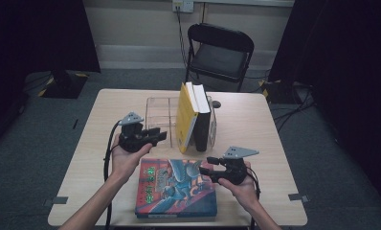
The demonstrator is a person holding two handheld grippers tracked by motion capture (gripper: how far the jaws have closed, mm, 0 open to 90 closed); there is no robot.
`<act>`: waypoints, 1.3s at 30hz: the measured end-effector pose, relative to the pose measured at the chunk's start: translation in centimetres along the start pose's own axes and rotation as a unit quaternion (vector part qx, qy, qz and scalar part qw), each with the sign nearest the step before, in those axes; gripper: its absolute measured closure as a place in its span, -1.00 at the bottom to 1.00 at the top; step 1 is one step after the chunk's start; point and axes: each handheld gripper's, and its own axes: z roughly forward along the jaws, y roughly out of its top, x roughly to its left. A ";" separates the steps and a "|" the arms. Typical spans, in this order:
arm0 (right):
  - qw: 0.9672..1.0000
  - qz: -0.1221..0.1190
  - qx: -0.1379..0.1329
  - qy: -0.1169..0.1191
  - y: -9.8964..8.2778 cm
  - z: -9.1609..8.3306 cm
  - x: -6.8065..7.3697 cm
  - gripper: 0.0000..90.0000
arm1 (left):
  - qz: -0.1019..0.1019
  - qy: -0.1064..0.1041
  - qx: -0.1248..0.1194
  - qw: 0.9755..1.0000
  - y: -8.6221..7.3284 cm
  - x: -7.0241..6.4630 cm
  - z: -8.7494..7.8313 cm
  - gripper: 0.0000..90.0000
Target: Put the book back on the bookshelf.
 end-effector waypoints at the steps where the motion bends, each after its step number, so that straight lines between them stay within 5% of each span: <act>1: 1.000 0.001 0.004 -0.002 0.0 0.4 0.0 -0.11 | 0.002 0.000 0.006 1.000 -0.7 0.1 -0.1 0.38; 14: 1.000 -0.012 0.026 0.013 1.8 3.7 -0.5 -0.18 | -0.013 0.012 0.051 0.999 -7.2 1.2 -2.9 0.35; 20: 0.999 -0.009 0.039 0.019 1.2 5.4 -0.7 -0.19 | -0.017 0.009 0.079 0.997 -9.7 1.5 -4.1 0.40; 22: 0.999 -0.002 0.041 0.020 0.9 5.7 -1.0 -0.19 | -0.028 0.027 0.086 0.996 -10.5 1.7 -4.0 0.39; 39: 0.998 -0.012 0.061 0.021 0.0 6.1 -1.1 -0.17 | -0.047 -0.001 0.090 0.995 -11.0 2.2 -3.0 0.36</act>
